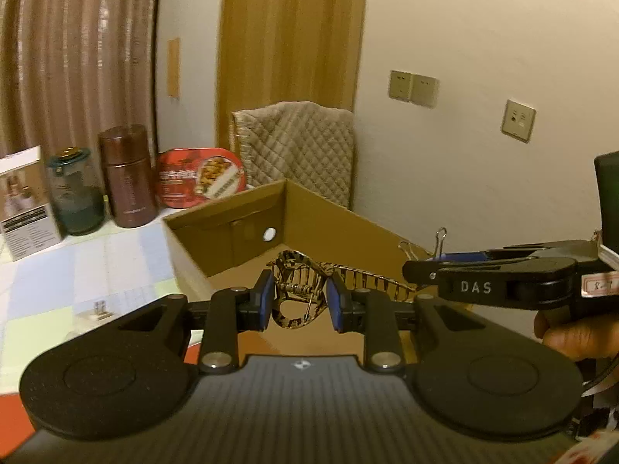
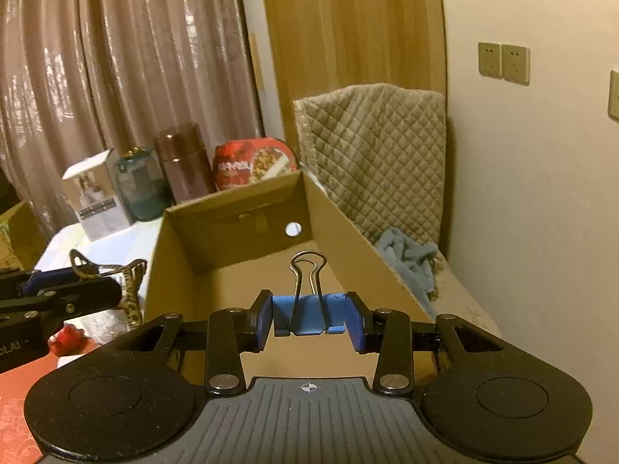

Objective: Organize rigid objects
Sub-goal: 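Open the left tool to drop the striped clip into the box, then open the right tool to drop the blue binder clip into the box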

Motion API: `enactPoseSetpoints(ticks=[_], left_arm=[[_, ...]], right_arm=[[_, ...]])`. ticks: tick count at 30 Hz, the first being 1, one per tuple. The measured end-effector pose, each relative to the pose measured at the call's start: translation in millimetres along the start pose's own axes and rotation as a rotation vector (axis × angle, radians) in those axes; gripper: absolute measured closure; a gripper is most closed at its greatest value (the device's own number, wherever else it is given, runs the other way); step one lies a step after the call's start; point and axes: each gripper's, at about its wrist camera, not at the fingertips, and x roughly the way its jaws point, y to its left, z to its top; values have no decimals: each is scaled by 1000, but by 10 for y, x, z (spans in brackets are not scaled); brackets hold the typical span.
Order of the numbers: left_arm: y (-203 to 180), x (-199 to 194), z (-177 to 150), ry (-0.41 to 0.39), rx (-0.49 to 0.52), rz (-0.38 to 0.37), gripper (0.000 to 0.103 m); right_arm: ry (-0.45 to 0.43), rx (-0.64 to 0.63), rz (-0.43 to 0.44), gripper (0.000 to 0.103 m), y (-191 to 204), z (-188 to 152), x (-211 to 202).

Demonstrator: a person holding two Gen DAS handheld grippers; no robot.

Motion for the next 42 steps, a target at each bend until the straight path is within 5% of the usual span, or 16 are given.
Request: enactPoseSetpoints(ticks=[19, 23, 42], left_arm=[[-83, 411, -129, 96, 42, -33, 78], [-21, 385, -136, 83, 24, -9, 65], [194, 201, -89, 48, -40, 26, 65]], right_arm=[[65, -11, -28, 67, -129, -99, 150], [60, -10, -26, 67, -132, -103, 145], [69, -23, -3, 67, -34, -116, 184]])
